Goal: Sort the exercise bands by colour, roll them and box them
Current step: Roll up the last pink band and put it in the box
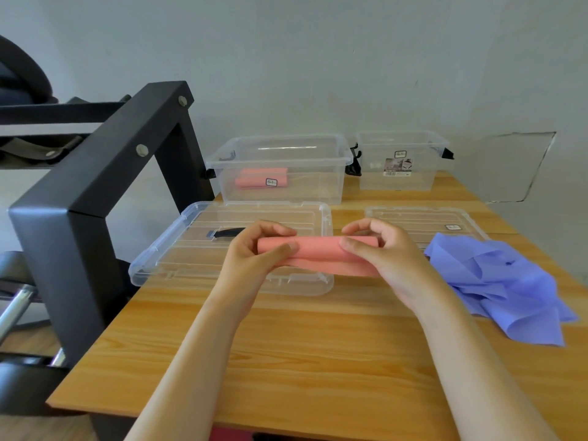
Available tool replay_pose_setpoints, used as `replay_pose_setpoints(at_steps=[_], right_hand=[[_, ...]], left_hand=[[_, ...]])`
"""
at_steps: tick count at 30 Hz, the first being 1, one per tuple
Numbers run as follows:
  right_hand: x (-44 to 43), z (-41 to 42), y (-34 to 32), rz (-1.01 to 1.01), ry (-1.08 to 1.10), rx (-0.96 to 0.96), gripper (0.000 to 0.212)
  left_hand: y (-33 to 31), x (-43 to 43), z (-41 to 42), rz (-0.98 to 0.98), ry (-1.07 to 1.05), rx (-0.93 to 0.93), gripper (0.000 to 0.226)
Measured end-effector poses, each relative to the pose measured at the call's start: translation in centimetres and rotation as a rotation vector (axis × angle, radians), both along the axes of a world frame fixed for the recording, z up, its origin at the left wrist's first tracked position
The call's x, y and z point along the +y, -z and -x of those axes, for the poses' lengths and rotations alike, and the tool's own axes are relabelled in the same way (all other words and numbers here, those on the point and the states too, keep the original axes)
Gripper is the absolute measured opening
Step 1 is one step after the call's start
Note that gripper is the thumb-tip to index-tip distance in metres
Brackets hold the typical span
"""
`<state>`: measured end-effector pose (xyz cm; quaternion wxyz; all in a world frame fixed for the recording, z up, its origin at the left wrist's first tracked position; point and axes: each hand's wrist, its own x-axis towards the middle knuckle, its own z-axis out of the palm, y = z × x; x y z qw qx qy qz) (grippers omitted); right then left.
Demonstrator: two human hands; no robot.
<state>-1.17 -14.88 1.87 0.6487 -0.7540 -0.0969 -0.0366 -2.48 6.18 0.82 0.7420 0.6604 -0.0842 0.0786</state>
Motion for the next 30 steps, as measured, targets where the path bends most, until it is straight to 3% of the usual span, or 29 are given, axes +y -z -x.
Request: replay_pose_setpoints(at_steps=[10,16,19,22,25,30], right_hand=[[0.1,0.1,-0.3,-0.172,-0.056,0.083,0.017],[0.1,0.4,-0.6,-0.076,0.029,-0.069,0.025],[0.1,0.6,0.2,-0.094,0.051,-0.027,0.027],[0.4,0.3,0.6,-0.270,0.029,0.099,0.026],[1.1,-0.5,-0.4,-0.484,-0.025,0.157,0.023],[3.0,-1.5,-2.5,-0.499,0.069,0.124,0.024]], left_hand=[[0.1,-0.5,-0.2,0.098,-0.074,0.024,0.040],[0.3,-1.1,-0.3,0.300,0.075,0.177,0.040],[0.2,-1.3,-0.4,0.348,0.031,0.183,0.039],[0.1,-1.0,-0.5,0.417,0.010,0.204,0.044],[0.0,-0.7,-0.8,0.481,-0.006,0.228,0.032],[-2.1,-0.8,-1.3,0.372,-0.123,0.142,0.030]])
